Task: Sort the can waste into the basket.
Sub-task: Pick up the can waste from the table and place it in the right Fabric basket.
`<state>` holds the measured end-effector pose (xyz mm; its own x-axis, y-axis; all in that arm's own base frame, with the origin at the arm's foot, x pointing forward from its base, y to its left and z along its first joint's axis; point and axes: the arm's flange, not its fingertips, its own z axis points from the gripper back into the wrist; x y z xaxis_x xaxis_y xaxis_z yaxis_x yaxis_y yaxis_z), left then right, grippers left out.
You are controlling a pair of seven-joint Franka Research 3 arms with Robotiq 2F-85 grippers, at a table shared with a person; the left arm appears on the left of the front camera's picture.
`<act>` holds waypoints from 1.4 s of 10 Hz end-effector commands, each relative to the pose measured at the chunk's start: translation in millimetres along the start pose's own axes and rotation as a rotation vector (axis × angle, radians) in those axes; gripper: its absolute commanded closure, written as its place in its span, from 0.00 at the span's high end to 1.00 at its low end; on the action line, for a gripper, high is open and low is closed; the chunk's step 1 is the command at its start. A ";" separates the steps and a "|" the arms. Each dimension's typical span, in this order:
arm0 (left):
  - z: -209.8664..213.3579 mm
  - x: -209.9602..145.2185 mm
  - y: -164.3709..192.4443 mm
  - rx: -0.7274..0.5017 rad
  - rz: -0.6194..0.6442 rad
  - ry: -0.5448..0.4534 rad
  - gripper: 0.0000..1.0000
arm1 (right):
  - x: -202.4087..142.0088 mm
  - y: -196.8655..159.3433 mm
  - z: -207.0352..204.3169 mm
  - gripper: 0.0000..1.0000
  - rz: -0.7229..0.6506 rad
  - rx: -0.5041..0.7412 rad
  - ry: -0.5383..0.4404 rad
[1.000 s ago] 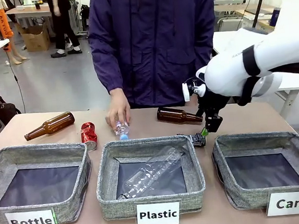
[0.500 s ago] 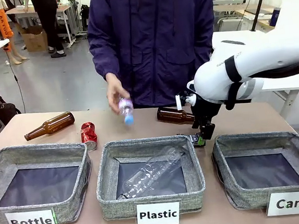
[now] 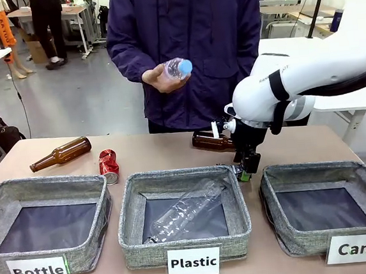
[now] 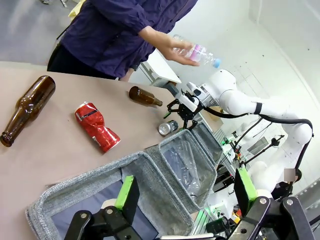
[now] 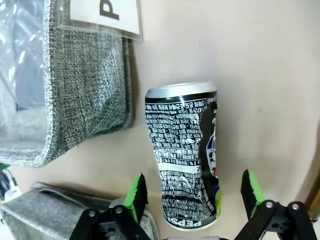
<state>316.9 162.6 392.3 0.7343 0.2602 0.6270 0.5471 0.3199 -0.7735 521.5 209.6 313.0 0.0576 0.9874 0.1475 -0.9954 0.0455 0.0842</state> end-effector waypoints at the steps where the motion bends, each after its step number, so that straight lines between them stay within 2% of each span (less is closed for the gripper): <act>1: -0.8 0.6 -1.3 -0.012 -0.012 -0.015 1.00 | 2.4 -3.3 2.8 0.40 -0.014 0.002 0.038; 2: -0.8 0.6 -1.3 -0.012 -0.012 -0.015 1.00 | 2.1 -2.6 1.6 0.00 -0.009 0.000 0.040; 3: -0.8 0.6 -1.3 -0.012 -0.012 -0.015 1.00 | 1.1 -2.0 0.0 0.36 -0.008 -0.002 0.050; 4: -0.8 0.6 -1.3 -0.012 -0.012 -0.015 1.00 | 0.6 -1.5 -2.5 0.00 -0.005 0.002 0.056; 10: -0.8 0.6 -1.3 -0.012 -0.012 -0.015 1.00 | -8.0 1.5 17.1 0.00 -0.017 -0.040 0.000; 13: -0.8 0.6 -1.3 -0.012 -0.012 -0.015 1.00 | -38.0 27.8 83.5 0.00 -0.010 -0.166 -0.147; 14: -0.8 0.6 -1.3 -0.012 -0.012 -0.015 1.00 | -48.9 41.2 101.9 0.00 -0.004 -0.203 -0.168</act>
<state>316.8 162.8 392.5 0.7338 0.2605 0.6274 0.5473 0.3205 -0.7731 513.8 166.6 400.6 0.0977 0.9611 0.2582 -0.9916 0.1163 -0.0575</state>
